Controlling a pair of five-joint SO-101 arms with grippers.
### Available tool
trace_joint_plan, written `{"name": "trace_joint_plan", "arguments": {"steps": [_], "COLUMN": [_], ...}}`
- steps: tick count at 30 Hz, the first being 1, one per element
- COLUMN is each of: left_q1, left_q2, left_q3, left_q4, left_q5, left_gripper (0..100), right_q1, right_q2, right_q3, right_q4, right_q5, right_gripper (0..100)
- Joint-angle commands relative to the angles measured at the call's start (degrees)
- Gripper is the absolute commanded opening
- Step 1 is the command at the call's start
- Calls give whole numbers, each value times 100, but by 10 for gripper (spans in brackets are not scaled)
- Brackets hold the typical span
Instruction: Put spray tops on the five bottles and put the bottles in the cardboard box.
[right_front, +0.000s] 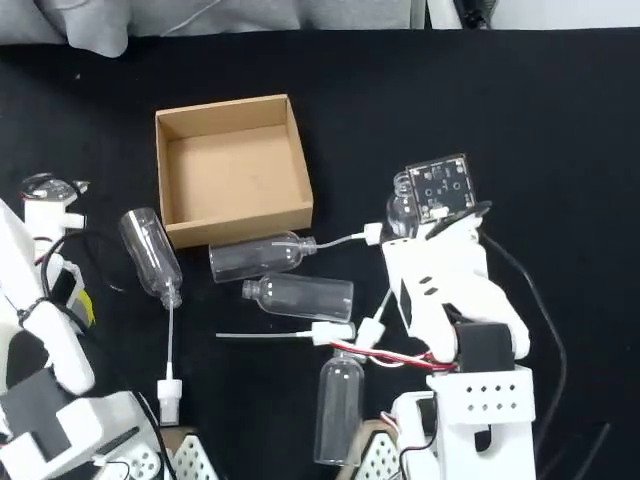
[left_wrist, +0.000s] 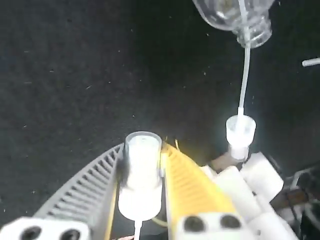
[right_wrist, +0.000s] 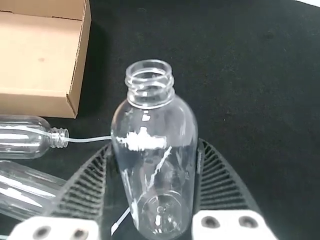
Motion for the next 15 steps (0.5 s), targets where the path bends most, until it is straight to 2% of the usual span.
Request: {"name": "trace_joint_plan", "arguments": {"steps": [1, 7, 15], "left_q1": [-31, 84, 171], "left_q2": [-466, -651, -1319], "left_q3": [-330, -365, -356], "left_q4": [62, 35, 44], "left_q5": [466, 897, 1029], "left_gripper": [29, 30, 30], "right_q1": [123, 123, 123], "right_q2": [-101, -101, -101], "right_q3": [-48, -48, -48], "right_q4": [-167, -176, -176], "right_q5": [-44, -44, -44], "right_gripper": [92, 92, 92]}}
